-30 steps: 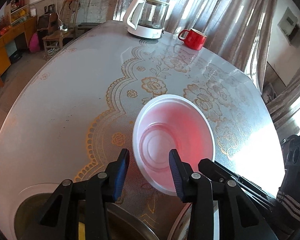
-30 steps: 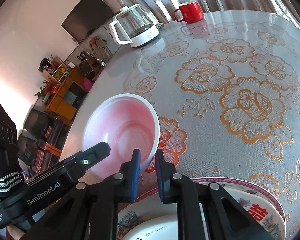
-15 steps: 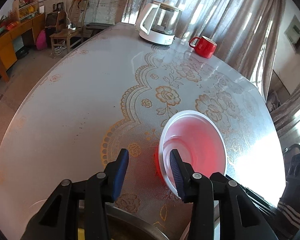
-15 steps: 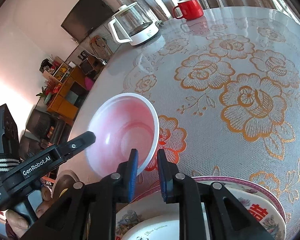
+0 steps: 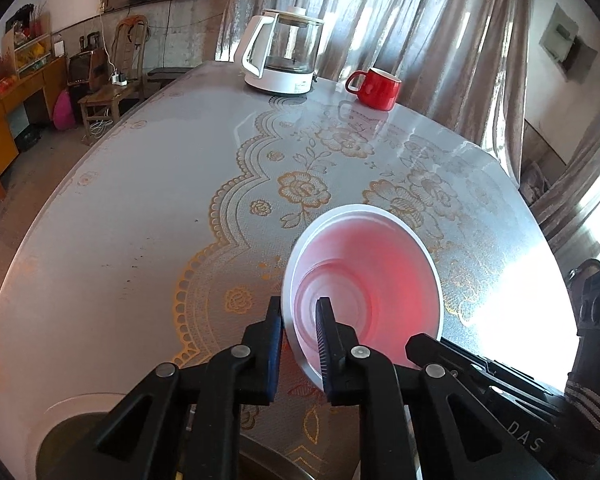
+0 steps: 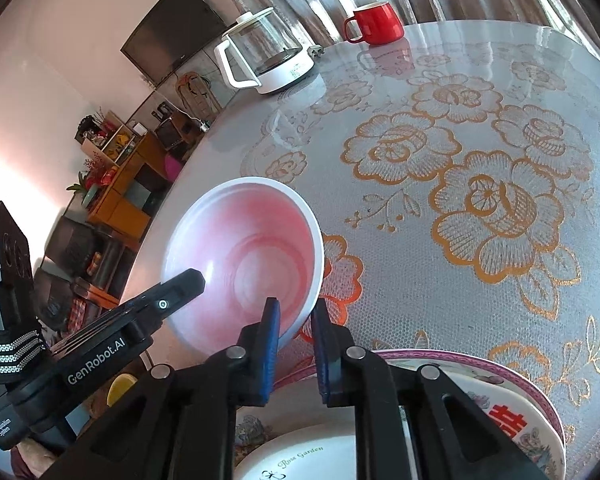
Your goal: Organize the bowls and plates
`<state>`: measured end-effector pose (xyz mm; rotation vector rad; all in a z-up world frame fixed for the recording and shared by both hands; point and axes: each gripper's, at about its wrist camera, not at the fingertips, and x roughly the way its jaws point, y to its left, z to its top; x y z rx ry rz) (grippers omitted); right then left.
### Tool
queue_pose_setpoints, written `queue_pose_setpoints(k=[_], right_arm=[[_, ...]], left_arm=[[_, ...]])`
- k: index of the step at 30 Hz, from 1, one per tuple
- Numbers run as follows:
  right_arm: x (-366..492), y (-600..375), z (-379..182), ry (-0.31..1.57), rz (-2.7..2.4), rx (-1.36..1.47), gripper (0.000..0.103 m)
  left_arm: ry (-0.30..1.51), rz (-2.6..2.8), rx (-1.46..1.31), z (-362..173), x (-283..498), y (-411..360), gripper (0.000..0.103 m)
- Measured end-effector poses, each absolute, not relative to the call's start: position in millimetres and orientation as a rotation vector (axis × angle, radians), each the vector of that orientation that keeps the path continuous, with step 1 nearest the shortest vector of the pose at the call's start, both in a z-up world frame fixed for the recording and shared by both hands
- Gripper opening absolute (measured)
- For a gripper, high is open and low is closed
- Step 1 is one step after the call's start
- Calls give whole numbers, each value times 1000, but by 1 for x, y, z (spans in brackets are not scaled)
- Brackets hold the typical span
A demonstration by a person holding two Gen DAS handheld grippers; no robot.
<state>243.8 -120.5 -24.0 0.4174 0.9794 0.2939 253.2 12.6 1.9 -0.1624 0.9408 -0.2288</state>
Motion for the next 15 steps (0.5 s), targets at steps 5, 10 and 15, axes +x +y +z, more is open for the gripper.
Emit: queue_pose_setpoints(k=[5, 10, 15], right_arm=[[243, -122, -25, 980, 302, 427, 11], [242, -125, -25, 979, 307, 434, 13], [242, -128, -24, 979, 309, 444, 14]], left_arm=[[957, -258, -185, 1, 252, 16, 33], [964, -237, -188, 3, 253, 23, 33], [956, -259, -235, 13, 256, 37, 33]])
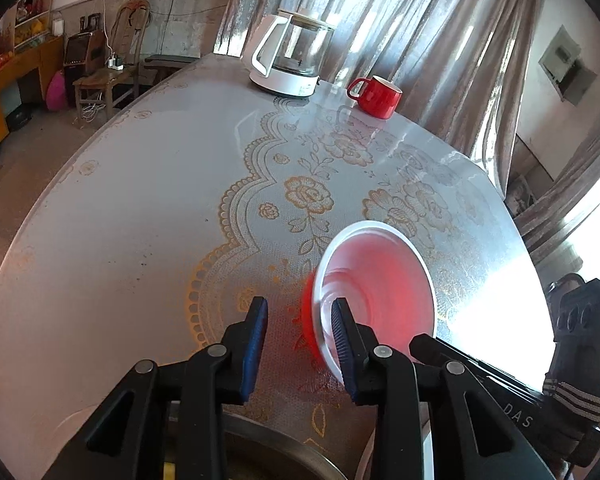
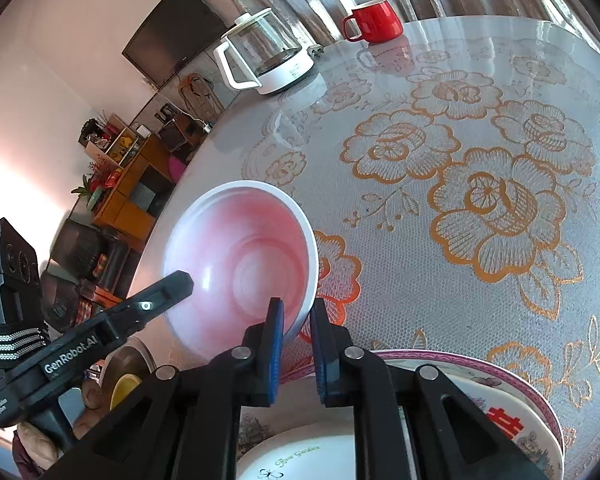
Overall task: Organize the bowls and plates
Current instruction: 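Lift the red bowl and carry it over the steel bowl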
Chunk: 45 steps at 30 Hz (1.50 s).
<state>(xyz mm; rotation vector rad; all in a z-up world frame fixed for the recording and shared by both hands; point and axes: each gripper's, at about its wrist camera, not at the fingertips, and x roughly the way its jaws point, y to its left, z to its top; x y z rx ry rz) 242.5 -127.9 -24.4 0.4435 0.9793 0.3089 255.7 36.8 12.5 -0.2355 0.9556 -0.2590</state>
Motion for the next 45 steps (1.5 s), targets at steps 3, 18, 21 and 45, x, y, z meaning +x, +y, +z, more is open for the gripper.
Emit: queue_pose_setpoints(k=[3, 18, 21, 45], right_arm=[[242, -131, -24, 982, 312, 460, 16], [241, -127, -22, 971, 312, 428, 15], [238, -128, -20, 961, 307, 425, 15], [189, -115, 15, 892, 397, 425, 14]], left_arm=[[1014, -283, -296, 12, 265, 45, 33], [1115, -324, -393, 4, 280, 39, 7], [1107, -322, -392, 6, 274, 38, 7], [834, -247, -133, 60, 169, 33, 9]])
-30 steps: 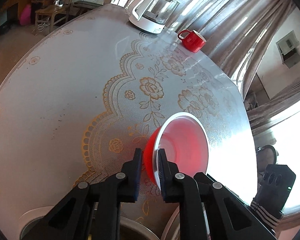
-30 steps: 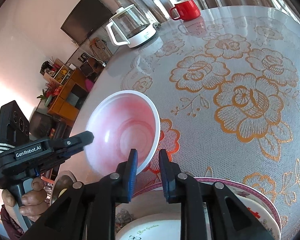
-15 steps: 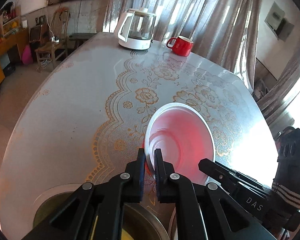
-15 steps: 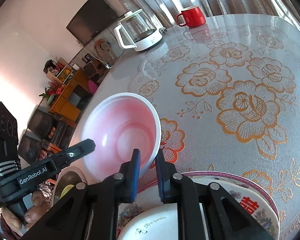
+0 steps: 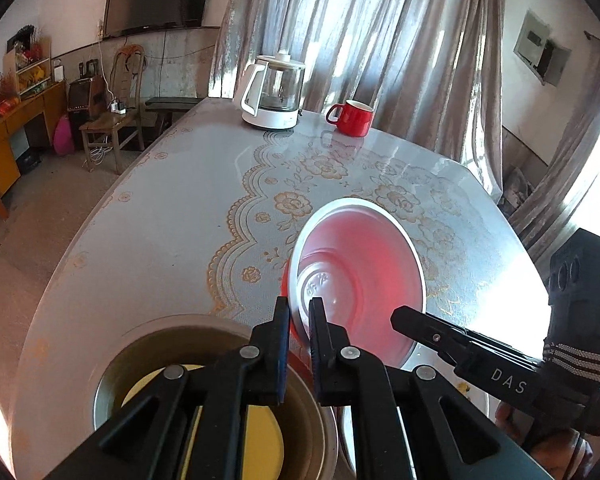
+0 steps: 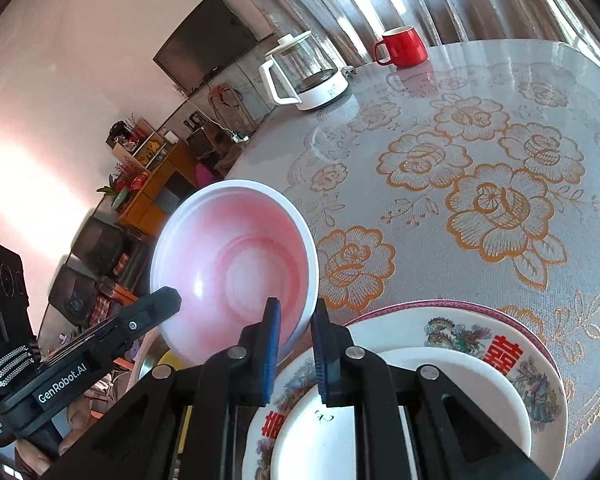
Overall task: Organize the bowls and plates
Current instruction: 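Lift the red bowl and carry it over the steel bowl, then lower the red bowl into the steel bowl onto the yellow bowl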
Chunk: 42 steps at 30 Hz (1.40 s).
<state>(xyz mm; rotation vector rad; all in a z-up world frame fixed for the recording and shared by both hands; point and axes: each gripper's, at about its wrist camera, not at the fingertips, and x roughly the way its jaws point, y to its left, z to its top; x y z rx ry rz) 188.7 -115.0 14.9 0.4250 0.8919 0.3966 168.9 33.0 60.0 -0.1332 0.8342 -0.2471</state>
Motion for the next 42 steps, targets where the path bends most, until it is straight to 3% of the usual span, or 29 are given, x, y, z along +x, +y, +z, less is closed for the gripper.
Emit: queue_pose_setpoints(k=[42], right_arm=[[126, -26, 25, 921, 632, 289, 14]], left_arm=[[781, -164, -332, 52, 62, 139, 9]])
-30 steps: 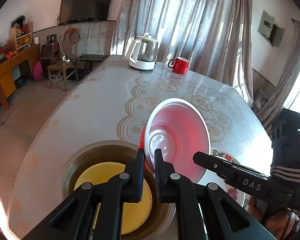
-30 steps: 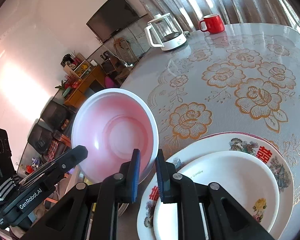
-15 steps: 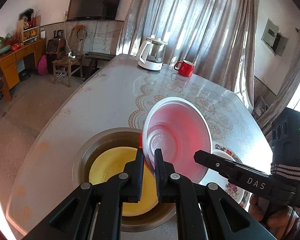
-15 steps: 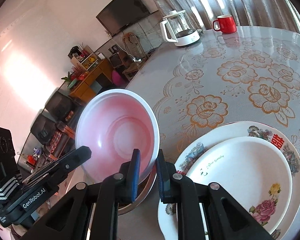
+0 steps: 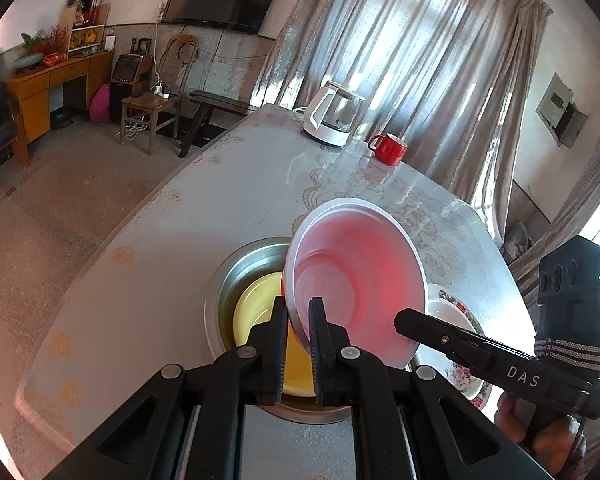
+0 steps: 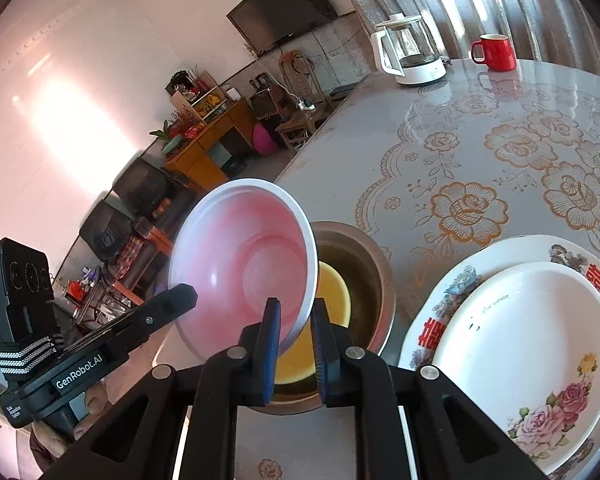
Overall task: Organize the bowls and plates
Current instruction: 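Lower the red bowl into the steel bowl onto the yellow bowl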
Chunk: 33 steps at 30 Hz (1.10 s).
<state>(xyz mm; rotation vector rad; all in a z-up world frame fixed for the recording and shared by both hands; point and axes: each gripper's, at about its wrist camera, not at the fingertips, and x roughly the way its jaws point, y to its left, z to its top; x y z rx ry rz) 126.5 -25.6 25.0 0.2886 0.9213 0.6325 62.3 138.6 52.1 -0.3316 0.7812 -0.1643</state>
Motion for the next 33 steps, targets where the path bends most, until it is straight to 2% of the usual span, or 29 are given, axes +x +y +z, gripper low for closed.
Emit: queue_pose_setpoints(k=[17, 33], right_arm=[[129, -14, -5, 1037, 596, 265, 17], [130, 1, -5, 966, 495, 38, 23]], left_arm=[[887, -95, -311, 17, 72, 140, 9], [902, -62, -258, 5, 81, 136, 14]])
